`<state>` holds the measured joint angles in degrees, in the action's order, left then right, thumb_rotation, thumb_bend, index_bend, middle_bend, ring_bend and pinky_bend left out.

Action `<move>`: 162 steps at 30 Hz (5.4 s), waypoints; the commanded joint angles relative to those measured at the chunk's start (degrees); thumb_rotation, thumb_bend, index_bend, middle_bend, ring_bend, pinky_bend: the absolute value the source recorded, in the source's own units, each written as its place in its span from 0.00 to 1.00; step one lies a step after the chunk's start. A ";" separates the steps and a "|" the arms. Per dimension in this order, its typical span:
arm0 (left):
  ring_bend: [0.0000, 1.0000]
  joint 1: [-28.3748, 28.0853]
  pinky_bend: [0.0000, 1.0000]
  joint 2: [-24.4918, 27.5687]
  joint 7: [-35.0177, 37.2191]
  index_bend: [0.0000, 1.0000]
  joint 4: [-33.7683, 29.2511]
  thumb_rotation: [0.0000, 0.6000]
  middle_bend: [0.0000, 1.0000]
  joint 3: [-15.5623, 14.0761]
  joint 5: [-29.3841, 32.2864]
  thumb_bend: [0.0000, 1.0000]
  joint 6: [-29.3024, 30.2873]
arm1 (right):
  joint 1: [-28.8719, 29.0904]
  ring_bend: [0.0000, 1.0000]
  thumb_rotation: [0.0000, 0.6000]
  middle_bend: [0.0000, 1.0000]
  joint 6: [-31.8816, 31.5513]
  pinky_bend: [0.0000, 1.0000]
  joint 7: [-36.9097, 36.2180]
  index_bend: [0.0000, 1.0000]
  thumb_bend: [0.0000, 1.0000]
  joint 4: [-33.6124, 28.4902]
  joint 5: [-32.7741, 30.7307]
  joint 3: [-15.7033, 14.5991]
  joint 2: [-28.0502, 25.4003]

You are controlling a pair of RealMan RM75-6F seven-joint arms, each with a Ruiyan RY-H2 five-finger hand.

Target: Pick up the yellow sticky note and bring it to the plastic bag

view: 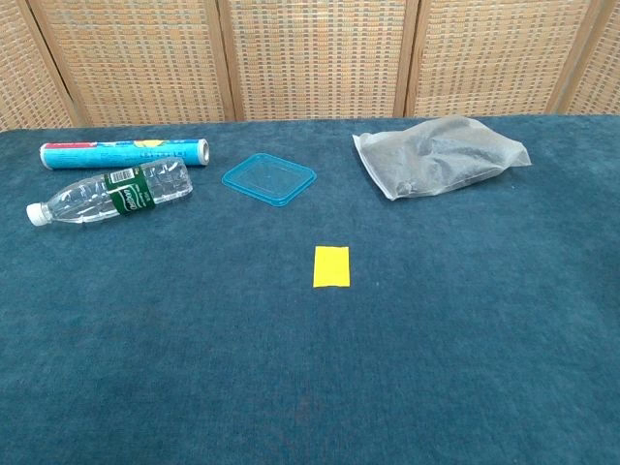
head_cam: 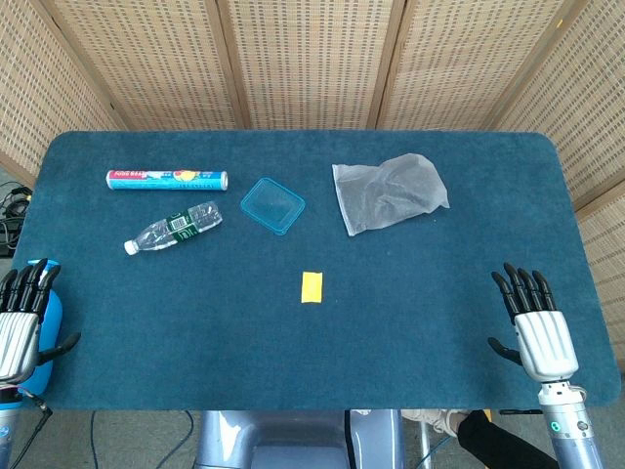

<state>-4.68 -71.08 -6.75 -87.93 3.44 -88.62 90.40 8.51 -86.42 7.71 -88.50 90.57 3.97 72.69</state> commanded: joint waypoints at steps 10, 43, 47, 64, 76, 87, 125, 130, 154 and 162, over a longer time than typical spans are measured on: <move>0.00 -0.08 0.00 0.01 -0.14 0.00 -0.06 1.00 0.00 -0.06 0.21 0.16 -0.36 | 0.00 0.00 1.00 0.00 0.14 0.00 0.37 0.00 0.15 0.08 0.02 -0.13 0.20; 0.00 0.24 0.00 0.30 -0.30 0.00 -0.67 1.00 0.00 0.42 0.62 0.16 0.39 | 8.74 0.00 1.00 0.00 9.53 0.00 -5.84 0.05 0.15 -3.93 1.94 2.40 3.02; 0.00 0.12 0.00 0.30 0.02 0.00 -0.49 1.00 0.00 0.53 1.02 0.16 -0.03 | 11.54 0.00 1.00 0.00 12.46 0.00 -5.24 0.06 0.15 -4.18 0.70 4.02 5.04; 0.00 -0.23 0.00 0.71 1.95 0.00 -0.19 1.00 0.00 1.30 2.88 0.17 -1.29 | 21.28 0.00 1.00 0.00 23.94 0.00 3.49 0.09 0.24 -5.42 -10.58 8.67 16.77; 0.00 -0.32 0.00 1.08 3.24 0.00 -0.16 1.00 0.00 1.46 3.14 0.17 -1.50 | 26.10 0.00 1.00 0.00 26.37 0.00 11.59 0.10 0.43 -0.68 -19.41 11.11 26.13; 0.00 -0.49 0.00 1.28 4.09 0.00 0.07 1.00 0.00 1.76 3.97 0.17 -2.10 | 29.43 0.00 1.00 0.00 28.24 0.00 13.94 0.10 0.43 5.85 -24.48 11.32 32.86; 0.00 -1.26 0.00 0.97 4.80 0.00 1.19 1.00 0.00 2.16 6.22 0.17 -4.37 | 34.78 0.00 1.00 0.00 30.21 0.00 13.05 0.08 0.42 23.79 -28.17 12.42 43.77; 0.00 -1.39 0.00 0.95 4.93 0.00 1.34 1.00 0.00 2.10 6.19 0.17 -4.61 | 35.19 0.00 1.00 0.00 30.91 0.00 13.12 0.08 0.42 25.02 -28.68 12.64 44.18; 0.00 -1.46 0.00 1.12 6.54 0.00 1.90 1.00 0.00 1.83 5.02 0.17 -3.99 | 37.62 0.00 1.00 0.00 29.06 0.00 12.33 0.10 0.63 30.58 -26.85 14.70 46.63; 0.00 -1.38 0.00 1.19 6.42 0.00 1.55 1.00 0.00 1.69 4.64 0.17 -3.62 | 36.70 0.00 1.00 0.00 26.76 0.00 13.17 0.11 0.66 25.84 -26.02 14.91 44.09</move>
<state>-6.06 -69.90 -0.33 -86.38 5.13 -83.98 86.78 45.54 -59.20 20.60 -61.79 64.41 18.91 117.39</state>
